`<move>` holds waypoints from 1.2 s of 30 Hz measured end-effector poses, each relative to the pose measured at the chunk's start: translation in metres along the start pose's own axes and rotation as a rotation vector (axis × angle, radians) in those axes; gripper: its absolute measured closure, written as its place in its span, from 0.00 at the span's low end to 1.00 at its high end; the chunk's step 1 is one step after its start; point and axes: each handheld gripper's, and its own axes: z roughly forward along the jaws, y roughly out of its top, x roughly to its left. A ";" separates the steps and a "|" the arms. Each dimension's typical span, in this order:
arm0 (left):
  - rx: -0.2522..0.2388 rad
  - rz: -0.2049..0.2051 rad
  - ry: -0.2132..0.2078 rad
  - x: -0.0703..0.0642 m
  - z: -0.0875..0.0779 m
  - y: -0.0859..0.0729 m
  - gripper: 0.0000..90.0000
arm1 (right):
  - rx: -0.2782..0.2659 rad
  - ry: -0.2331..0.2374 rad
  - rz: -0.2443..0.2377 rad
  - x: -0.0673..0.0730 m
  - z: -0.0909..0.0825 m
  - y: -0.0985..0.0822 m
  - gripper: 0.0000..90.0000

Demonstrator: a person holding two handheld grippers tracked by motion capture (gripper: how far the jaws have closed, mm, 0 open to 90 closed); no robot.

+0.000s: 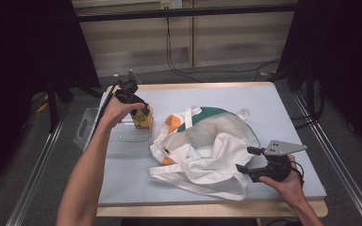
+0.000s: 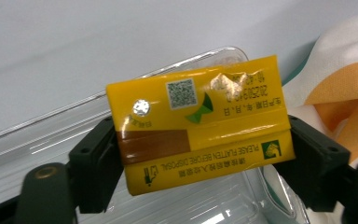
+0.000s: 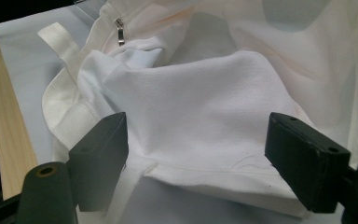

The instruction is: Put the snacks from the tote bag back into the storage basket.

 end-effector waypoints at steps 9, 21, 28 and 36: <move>-0.033 -0.100 0.045 -0.007 0.000 -0.001 0.28 | -0.001 0.003 -0.002 0.001 0.000 0.000 0.24; -0.050 -0.055 0.046 -0.013 0.003 -0.003 0.26 | 0.000 0.004 0.000 0.001 0.001 0.000 0.24; -0.067 0.032 0.036 -0.013 0.000 -0.007 0.13 | -0.002 0.004 -0.002 0.001 0.000 0.000 0.24; -0.115 0.080 -0.009 -0.007 -0.006 -0.015 0.06 | 0.001 0.001 -0.002 0.000 0.000 -0.001 0.24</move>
